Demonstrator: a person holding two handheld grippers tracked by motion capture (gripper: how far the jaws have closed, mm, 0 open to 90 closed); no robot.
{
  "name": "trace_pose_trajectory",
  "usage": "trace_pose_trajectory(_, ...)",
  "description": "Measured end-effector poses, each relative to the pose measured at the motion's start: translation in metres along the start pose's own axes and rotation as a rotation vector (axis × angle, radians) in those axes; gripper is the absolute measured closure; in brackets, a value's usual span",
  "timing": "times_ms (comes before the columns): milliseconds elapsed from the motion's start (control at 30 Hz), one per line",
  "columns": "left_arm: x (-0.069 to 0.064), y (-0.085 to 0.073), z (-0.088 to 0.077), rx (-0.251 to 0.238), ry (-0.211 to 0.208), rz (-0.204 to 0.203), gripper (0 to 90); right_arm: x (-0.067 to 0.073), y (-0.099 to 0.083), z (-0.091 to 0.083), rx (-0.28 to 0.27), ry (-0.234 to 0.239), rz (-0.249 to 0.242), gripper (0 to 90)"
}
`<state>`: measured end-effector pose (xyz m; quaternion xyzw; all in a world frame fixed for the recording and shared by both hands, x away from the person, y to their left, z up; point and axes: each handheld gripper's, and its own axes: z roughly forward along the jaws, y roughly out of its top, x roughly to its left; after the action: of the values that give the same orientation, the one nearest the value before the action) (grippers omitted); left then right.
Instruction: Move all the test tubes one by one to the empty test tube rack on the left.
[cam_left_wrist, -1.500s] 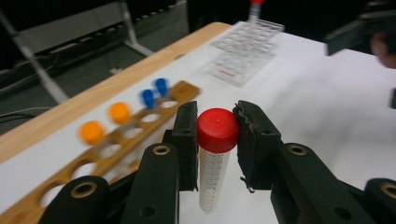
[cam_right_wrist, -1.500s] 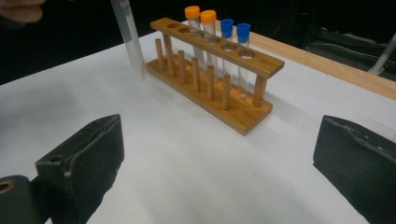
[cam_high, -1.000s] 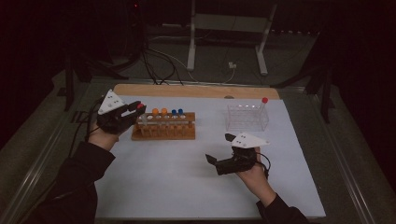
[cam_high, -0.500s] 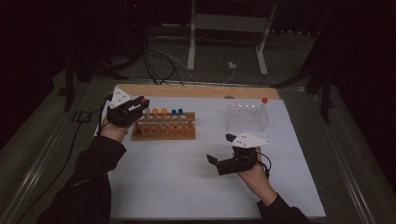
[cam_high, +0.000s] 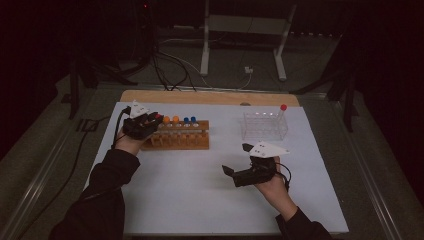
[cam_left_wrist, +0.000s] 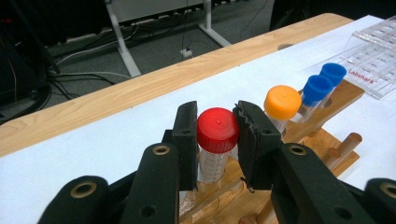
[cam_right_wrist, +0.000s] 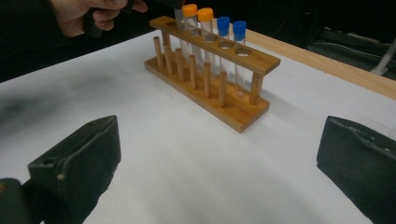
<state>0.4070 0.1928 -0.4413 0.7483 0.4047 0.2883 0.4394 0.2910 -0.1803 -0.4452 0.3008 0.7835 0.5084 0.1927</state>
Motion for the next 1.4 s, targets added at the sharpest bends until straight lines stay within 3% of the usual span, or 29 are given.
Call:
trace_pose_trajectory(333,0.0,-0.003,0.002,0.014,-0.011,-0.004,69.9,-0.003,0.0,-0.001,-0.001,-0.005,0.007,0.0)
trace_pose_trajectory(567,-0.002,-0.003,-0.014,-0.007,-0.038,-0.013,33.9,-0.018,0.007,-0.013,-0.044,-0.064,0.007,0.0)
trace_pose_trajectory(667,-0.005,-0.006,-0.025,-0.009,-0.041,0.006,23.3,-0.032,0.011,-0.019,-0.063,-0.108,0.009,0.0)
trace_pose_trajectory(867,-0.013,-0.02,-0.05,-0.036,-0.104,-0.001,7.6,-0.069,0.012,-0.031,-0.081,-0.203,0.037,0.0)
trace_pose_trajectory(900,-0.015,-0.023,-0.053,-0.04,-0.103,-0.007,7.3,-0.075,0.012,-0.033,-0.083,-0.218,0.041,0.0)
trace_pose_trajectory(1100,-0.028,-0.041,-0.07,-0.074,-0.188,-0.017,2.5,-0.113,0.002,-0.037,-0.078,-0.33,0.098,0.1)
trace_pose_trajectory(1267,-0.042,-0.053,-0.079,-0.113,-0.188,0.017,1.1,-0.14,-0.007,-0.034,-0.047,-0.395,0.157,1.4)
trace_pose_trajectory(1400,-0.048,-0.06,-0.081,-0.114,-0.199,0.029,1.0,-0.159,-0.014,-0.028,-0.038,-0.442,0.209,12.8)
